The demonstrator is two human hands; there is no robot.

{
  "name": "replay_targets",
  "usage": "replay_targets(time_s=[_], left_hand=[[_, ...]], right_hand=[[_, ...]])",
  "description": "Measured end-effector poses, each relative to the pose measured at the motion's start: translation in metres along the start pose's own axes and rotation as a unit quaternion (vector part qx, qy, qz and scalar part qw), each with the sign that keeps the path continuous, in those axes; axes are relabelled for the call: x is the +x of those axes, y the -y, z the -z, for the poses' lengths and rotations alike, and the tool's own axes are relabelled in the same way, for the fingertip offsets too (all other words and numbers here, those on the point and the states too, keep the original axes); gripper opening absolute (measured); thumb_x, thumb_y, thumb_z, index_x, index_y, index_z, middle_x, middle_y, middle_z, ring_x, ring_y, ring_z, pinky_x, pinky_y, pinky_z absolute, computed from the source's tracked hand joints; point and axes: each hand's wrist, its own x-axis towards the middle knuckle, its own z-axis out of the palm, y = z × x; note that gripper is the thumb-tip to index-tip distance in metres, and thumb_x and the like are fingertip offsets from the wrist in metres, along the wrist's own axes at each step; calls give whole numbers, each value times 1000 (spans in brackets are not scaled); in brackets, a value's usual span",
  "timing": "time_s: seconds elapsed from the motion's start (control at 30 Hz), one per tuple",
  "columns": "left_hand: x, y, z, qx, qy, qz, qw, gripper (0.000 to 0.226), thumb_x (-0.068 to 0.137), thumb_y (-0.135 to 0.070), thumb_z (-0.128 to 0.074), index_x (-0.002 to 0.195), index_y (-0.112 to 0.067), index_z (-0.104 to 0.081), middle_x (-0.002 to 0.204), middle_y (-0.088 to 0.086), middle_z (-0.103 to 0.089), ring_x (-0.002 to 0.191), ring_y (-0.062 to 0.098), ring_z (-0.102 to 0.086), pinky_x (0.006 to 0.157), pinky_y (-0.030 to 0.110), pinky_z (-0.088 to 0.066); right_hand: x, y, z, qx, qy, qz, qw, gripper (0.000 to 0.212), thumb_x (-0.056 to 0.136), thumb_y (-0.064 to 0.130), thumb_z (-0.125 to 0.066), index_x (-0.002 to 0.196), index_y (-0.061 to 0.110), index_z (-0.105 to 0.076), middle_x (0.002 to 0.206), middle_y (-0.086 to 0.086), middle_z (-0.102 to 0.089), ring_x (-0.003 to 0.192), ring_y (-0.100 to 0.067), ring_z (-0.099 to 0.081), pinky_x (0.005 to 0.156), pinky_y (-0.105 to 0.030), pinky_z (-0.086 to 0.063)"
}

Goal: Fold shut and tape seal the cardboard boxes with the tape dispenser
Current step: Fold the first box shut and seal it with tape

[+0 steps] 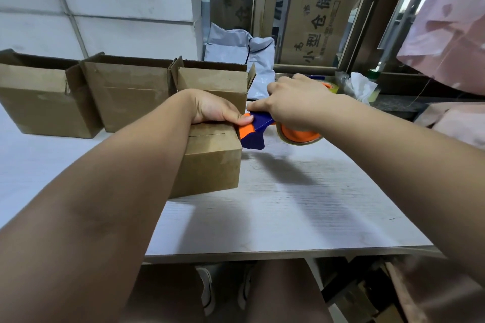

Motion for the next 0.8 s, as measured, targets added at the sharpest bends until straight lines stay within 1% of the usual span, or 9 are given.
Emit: replay_targets(time_s=[0.13, 0.27, 0.37, 0.43, 0.5, 0.53, 0.57, 0.67, 0.8], left_hand=[[-2, 0, 0, -11, 8, -17, 1000, 82, 32, -69, -84, 90, -12, -71, 84, 2, -73, 76, 11, -68, 70, 21, -53], [0, 4, 3, -18, 0, -27, 999, 87, 32, -69, -85, 92, -9, -68, 85, 3, -72, 77, 13, -68, 73, 23, -54], [1, 6, 3, -28, 2, -32, 999, 91, 35, -68, -84, 99, -7, -66, 89, 3, -72, 80, 13, -68, 76, 25, -54], [1, 7, 3, -36, 3, -35, 999, 81, 48, -66, -80, 102, -7, -65, 90, 2, -72, 81, 12, -68, 77, 25, -54], [0, 7, 2, -38, -11, -37, 999, 58, 71, -56, -64, 101, -7, -64, 87, 0, -72, 79, 11, -68, 77, 26, -52], [-1, 7, 1, -37, -18, -35, 999, 54, 73, -53, -60, 101, -8, -64, 86, 0, -72, 78, 10, -68, 77, 26, -51], [-2, 7, 0, -33, -15, -34, 999, 58, 70, -57, -64, 101, -8, -64, 86, 0, -72, 78, 10, -68, 77, 26, -52], [-2, 6, 1, -25, 3, -35, 999, 88, 40, -69, -82, 101, -9, -65, 89, 0, -73, 81, 11, -68, 76, 23, -54], [-2, 6, 2, -32, 7, -37, 999, 88, 37, -70, -82, 100, -11, -65, 88, -1, -73, 82, 12, -67, 80, 25, -53]], right_hand=[[3, 2, 7, -16, 16, 1, 1000, 45, 101, 23, -39, 141, 41, -30, 96, -5, -39, 106, -31, -49, 74, -36, -31], [7, 2, 14, -46, 16, 19, 999, 45, 101, 23, -39, 141, 42, -30, 109, -7, -50, 107, -29, -50, 75, -35, -31], [9, 0, 18, -69, 18, 37, 997, 48, 100, 21, -40, 142, 41, -29, 114, -8, -51, 110, -28, -49, 75, -35, -32], [11, -1, 19, -76, 27, 39, 996, 49, 100, 22, -42, 143, 41, -29, 116, -8, -50, 113, -28, -47, 77, -35, -32], [12, -2, 21, -79, 35, 39, 996, 49, 100, 22, -42, 143, 40, -30, 119, -7, -50, 115, -28, -46, 78, -35, -32], [12, -2, 21, -80, 37, 40, 995, 49, 100, 22, -43, 143, 40, -30, 119, -7, -50, 114, -28, -46, 78, -35, -32], [12, -2, 22, -82, 38, 39, 995, 49, 99, 21, -43, 143, 40, -30, 118, -7, -50, 114, -28, -47, 77, -35, -33], [11, 1, 23, -92, 43, 37, 994, 48, 99, 21, -43, 142, 38, -31, 118, -8, -51, 113, -29, -48, 76, -35, -32], [12, 2, 27, -116, 42, 46, 991, 48, 100, 23, -44, 144, 37, -30, 122, -9, -52, 114, -29, -48, 76, -35, -32]])
